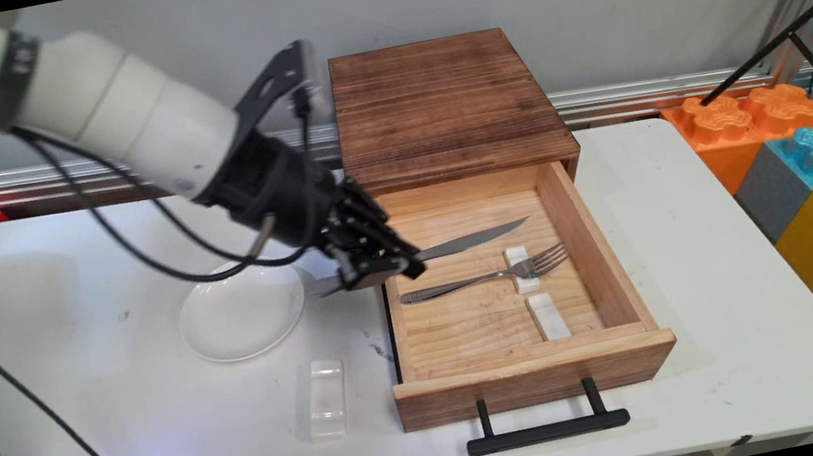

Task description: Place the picked object into the drawer

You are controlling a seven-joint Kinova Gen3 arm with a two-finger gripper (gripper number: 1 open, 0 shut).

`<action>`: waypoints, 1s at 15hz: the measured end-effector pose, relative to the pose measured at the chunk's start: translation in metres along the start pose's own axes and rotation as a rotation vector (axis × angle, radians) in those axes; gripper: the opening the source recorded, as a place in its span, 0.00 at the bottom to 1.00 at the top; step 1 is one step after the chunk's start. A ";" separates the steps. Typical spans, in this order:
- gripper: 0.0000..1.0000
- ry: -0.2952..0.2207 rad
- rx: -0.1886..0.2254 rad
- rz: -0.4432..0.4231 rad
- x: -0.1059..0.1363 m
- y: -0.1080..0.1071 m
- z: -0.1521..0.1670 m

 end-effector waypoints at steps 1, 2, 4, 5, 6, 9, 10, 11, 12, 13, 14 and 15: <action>0.00 -0.001 0.001 0.005 0.006 0.000 0.006; 0.00 -0.001 0.001 0.007 0.010 0.000 0.009; 0.00 -0.002 0.002 0.011 0.019 -0.001 0.020; 0.00 -0.004 0.003 0.012 0.024 -0.001 0.026; 0.00 -0.004 0.004 0.013 0.027 -0.001 0.030; 0.00 -0.007 0.006 0.014 0.035 -0.002 0.047; 0.00 -0.008 0.007 0.013 0.038 -0.002 0.054; 0.00 -0.011 0.007 0.010 0.039 -0.002 0.063; 0.00 -0.013 0.008 0.008 0.040 -0.002 0.069; 0.00 -0.015 0.008 0.007 0.040 -0.003 0.074; 0.00 -0.018 0.010 0.005 0.040 -0.003 0.081; 0.00 -0.019 0.011 0.005 0.040 -0.003 0.085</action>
